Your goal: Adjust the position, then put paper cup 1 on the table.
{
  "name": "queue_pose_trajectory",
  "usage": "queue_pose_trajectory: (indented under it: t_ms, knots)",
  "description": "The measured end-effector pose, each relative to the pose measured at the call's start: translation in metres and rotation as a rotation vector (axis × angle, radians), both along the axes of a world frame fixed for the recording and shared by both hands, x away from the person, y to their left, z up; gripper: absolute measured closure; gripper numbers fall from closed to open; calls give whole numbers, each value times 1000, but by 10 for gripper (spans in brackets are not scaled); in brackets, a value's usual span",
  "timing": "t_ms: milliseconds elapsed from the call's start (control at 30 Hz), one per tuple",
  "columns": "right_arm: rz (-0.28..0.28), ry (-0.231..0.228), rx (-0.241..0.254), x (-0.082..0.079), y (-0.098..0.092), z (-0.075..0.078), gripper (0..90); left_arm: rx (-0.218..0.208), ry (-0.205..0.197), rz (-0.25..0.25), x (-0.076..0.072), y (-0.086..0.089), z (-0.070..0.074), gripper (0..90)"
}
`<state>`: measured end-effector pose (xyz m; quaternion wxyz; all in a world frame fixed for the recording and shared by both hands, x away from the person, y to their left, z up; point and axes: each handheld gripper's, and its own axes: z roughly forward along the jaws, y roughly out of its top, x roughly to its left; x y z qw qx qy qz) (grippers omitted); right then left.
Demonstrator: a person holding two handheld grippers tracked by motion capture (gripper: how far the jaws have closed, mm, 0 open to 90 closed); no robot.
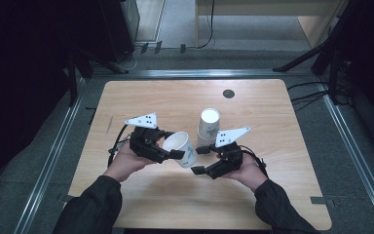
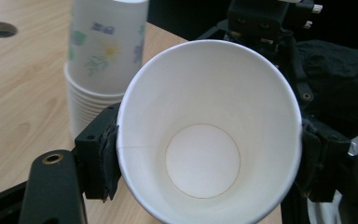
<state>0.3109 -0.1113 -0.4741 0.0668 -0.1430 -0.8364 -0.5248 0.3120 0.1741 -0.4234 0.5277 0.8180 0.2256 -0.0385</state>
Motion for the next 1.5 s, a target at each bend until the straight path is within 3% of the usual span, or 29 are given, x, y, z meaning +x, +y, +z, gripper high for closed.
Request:
queue_pose_trajectory:
  t_ms: [133, 300, 433, 533, 567, 700, 933, 1100, 1267, 1500]
  knots:
    - [-15, -4, 1, 1, -4, 1, 255, 2, -6, 35, 3, 14, 4, 235]
    - [-60, -26, -21, -1, -10, 2, 240, 37, -12, 72, 6, 27, 5, 235]
    - [-103, -65, -45, -4, -13, 2, 214, 78, 7, 118, 11, 39, 4, 236]
    - [-114, -74, -79, -7, -15, 1, 214, 87, 24, 137, 14, 42, 2, 237]
    - [-127, -70, -117, -9, -16, 0, 215, 112, 24, 154, 16, 42, 1, 238]
    - [-169, -81, -151, -14, -18, -1, 214, 168, 18, 165, 19, 47, -3, 238]
    - [-232, -92, -227, -15, -28, -7, 208, 207, 9, 200, 26, 58, -6, 238]
    - [-235, -60, -212, -9, -32, -10, 207, 241, 1, 243, 34, 69, -12, 238]
    - [-237, -76, -223, -8, -32, -12, 207, 291, 8, 288, 44, 78, -23, 237]
    - [-238, -62, -227, -5, -34, -14, 204, 341, -10, 358, 53, 89, -31, 238]
